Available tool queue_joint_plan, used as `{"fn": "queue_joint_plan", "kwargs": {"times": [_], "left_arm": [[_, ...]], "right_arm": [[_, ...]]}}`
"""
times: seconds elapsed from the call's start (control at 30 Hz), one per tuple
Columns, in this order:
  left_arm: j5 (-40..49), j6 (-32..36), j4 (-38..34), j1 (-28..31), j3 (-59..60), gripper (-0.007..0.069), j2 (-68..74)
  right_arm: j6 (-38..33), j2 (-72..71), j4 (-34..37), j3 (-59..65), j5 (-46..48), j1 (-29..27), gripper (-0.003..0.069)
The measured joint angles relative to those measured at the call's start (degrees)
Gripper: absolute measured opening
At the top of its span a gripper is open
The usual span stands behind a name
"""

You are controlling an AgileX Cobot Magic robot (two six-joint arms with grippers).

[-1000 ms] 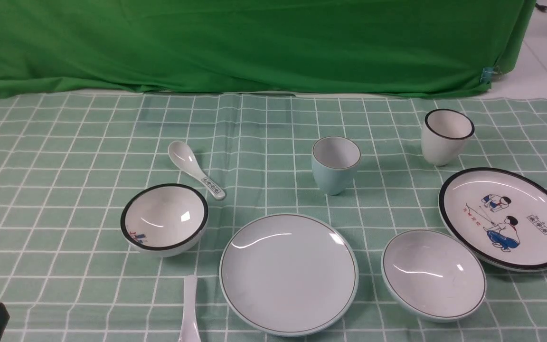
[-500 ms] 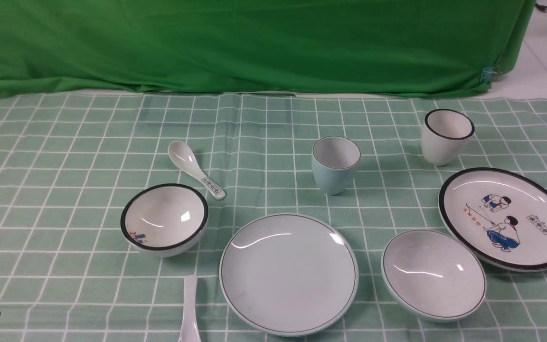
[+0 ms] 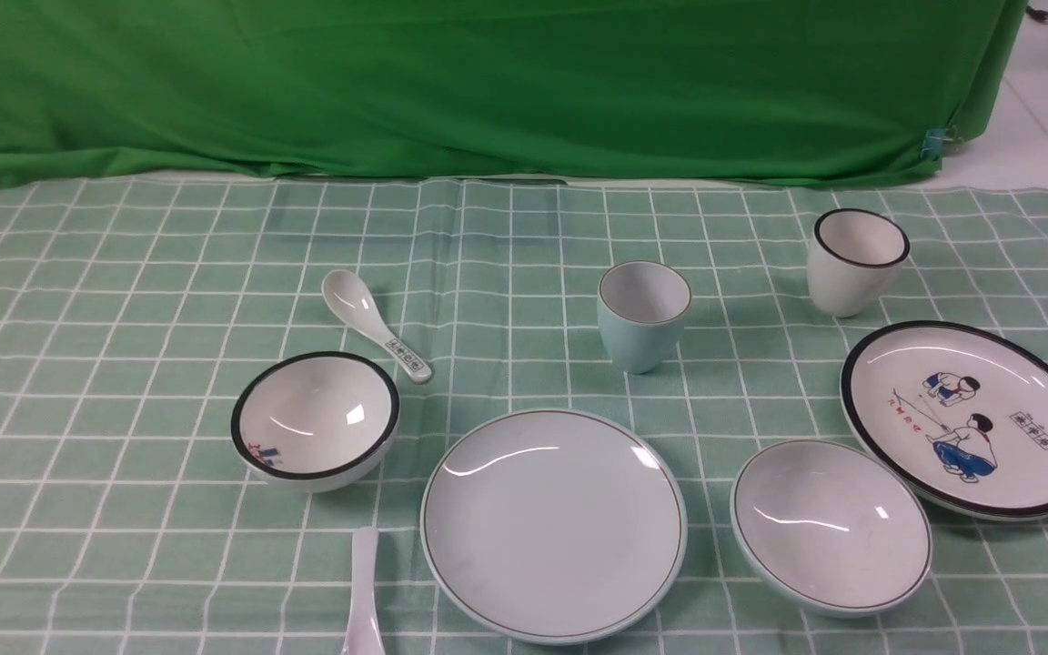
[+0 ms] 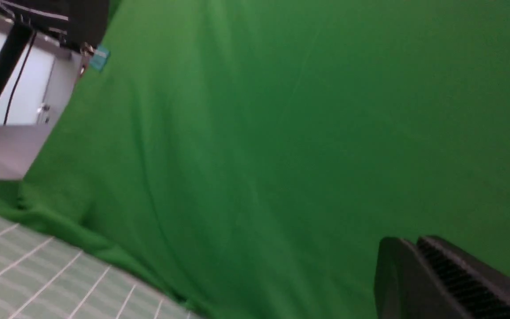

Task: Place the bowls on the plates on the blue tablecloth, put the cups on the bowls, and place the spoons in the cups.
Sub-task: 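Reach the grippers toward the bowl and tableware on the table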

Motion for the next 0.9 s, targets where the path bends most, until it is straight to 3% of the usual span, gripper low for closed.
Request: {"fn": "queue_joint_plan", "kwargs": {"times": [0.07, 0.13, 0.33, 0.47, 0.6, 0.7, 0.8, 0.9], "left_arm": [[-8.62, -5.95, -0.05, 0.0, -0.14, 0.0018, 0.0], [-7.62, -8.07, -0.44, 0.0, -3.47, 0.0018, 0.11], [18.95, -8.38, 8.15, 0.0, -28.71, 0.0018, 11.47], [42.13, -6.24, 11.76, 0.0, -42.12, 0.0018, 24.28], [64.34, 2.37, 10.2, 0.0, -51.0, 0.0018, 38.98], [75.83, 9.7, 6.79, 0.0, -52.64, 0.0018, 50.22], [79.81, 14.54, 3.97, 0.0, -52.06, 0.0015, 58.25], [80.43, 16.23, 2.84, -1.34, -51.9, 0.0005, 62.97]], "right_arm": [[7.05, 0.0, 0.82, 0.0, -5.29, 0.0, 0.0239], [8.75, 0.0, 0.82, 0.0, -7.11, 0.0, 0.0239], [12.58, 0.11, -0.19, -1.77, -8.43, 1.78, 0.0238], [11.0, 4.24, -4.15, -12.35, 6.03, 6.29, 0.0195], [-0.05, 14.52, -5.65, -28.03, 25.95, 13.22, 0.0105], [-8.71, 27.8, -6.51, -40.1, 44.87, 20.76, 0.0041], [-11.48, 39.35, -9.3, -46.74, 56.61, 26.3, 0.0027], [-12.81, 48.48, -11.61, -50.23, 61.06, 29.16, 0.0024]]}}
